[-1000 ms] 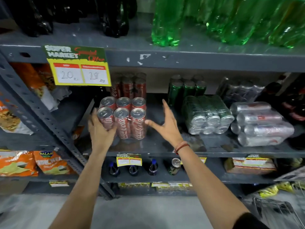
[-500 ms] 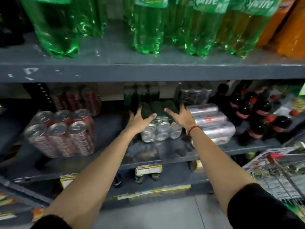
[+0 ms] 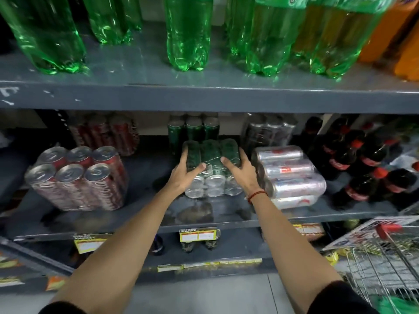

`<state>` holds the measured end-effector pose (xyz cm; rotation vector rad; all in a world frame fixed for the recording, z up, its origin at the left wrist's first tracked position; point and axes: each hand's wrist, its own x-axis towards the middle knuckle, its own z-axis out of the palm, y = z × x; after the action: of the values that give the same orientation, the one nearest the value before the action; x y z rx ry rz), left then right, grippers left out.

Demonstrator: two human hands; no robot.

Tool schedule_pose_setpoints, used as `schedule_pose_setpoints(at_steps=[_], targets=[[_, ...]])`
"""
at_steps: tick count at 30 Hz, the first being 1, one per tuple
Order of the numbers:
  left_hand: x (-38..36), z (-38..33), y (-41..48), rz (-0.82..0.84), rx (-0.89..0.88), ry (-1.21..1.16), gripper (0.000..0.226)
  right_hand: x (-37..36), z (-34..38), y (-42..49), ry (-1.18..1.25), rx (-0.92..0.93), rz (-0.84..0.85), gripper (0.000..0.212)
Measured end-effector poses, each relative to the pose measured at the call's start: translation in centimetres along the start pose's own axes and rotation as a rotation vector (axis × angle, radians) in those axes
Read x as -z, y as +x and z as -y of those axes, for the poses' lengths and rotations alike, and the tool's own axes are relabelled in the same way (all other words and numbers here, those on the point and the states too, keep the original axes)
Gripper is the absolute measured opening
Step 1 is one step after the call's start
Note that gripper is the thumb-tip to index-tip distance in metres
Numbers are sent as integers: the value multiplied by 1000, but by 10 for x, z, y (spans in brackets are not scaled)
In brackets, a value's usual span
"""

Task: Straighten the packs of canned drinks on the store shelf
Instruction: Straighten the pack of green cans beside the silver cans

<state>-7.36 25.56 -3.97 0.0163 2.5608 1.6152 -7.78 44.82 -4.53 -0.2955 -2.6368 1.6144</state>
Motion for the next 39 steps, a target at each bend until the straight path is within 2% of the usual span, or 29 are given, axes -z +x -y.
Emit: schedule_pose_setpoints(at_steps=[5,10,15,22,24,27,29,32,34,39], targets=[[19,29,-31,-49,-269,74,92,-33,-10,-45,213,237,-122,89],[18,55,-64,-147,-399,266,93,-49,-30,-76,163,336,-117,86],[4,69,-91,-247,-339,338,87,-57,-48,-95,185,304,-112,93],[-5,72,-111,-260,-278,329,85,-53,-44,-106,157,298,-108,96],[-6,62,-117,-331,-279,258,80,-42,-38,-104,165,374,-153,90],[-15,39,-127,-560,-216,131,70,-20,-13,-86,215,439,-191,76],[-26,13,-129,-632,-75,47,70,-5,12,-64,190,406,-93,71],[-43,-16,-124,-469,141,-182,82,10,39,-30,28,324,226,61],[-48,-24,-117,-384,199,-245,87,11,43,-18,-33,272,368,52],[-41,-27,-90,-379,229,-217,78,9,33,-19,76,244,336,30]])
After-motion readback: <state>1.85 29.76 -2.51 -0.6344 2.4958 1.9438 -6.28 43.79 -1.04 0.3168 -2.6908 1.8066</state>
